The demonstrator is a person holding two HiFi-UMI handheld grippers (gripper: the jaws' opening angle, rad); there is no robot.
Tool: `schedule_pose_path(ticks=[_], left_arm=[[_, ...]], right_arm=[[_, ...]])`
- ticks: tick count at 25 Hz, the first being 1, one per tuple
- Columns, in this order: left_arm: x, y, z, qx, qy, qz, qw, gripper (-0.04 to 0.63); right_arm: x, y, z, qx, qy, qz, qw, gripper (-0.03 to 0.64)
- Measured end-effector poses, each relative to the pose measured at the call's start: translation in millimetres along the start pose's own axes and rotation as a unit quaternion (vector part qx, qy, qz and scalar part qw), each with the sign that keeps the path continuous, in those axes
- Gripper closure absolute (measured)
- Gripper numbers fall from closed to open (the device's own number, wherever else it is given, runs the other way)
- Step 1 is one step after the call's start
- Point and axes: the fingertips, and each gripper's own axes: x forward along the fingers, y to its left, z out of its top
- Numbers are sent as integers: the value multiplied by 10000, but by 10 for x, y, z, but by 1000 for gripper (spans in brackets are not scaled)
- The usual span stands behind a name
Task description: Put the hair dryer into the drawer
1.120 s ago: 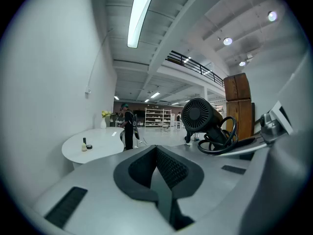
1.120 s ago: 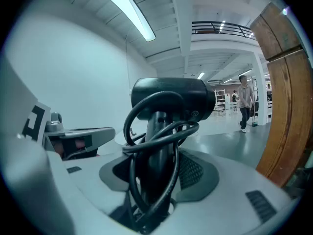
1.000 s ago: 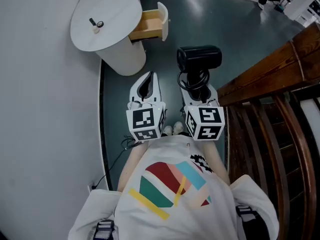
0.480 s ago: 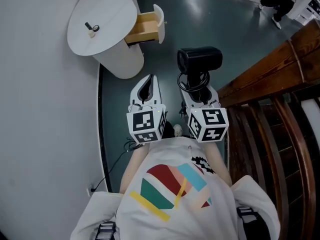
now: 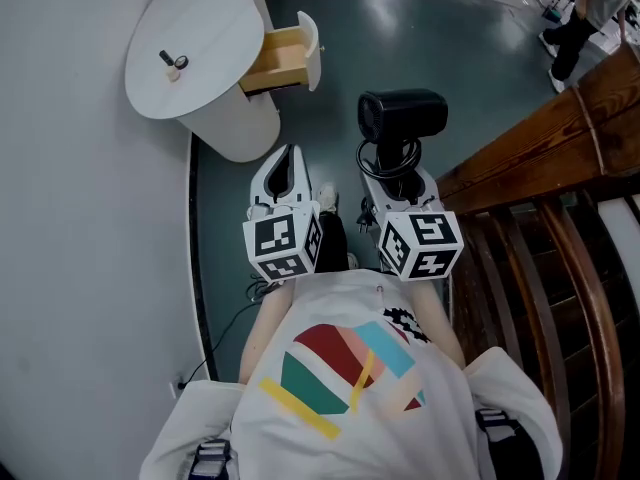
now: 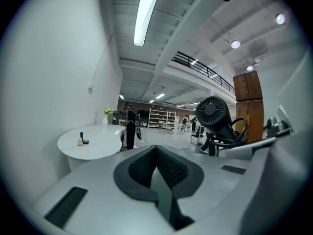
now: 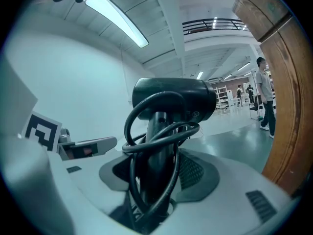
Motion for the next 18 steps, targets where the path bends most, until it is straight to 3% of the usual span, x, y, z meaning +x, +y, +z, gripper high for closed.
schedule_pose_path(ticks=[9, 18], left_arm=[[500, 248, 125, -21, -117, 222, 9997, 580], [1599, 598, 294, 8, -144, 165, 9998, 580]], right_arm=[[425, -152, 147, -125, -30, 143, 9998, 396], [1346, -526, 526, -187, -136, 12, 9997, 396]])
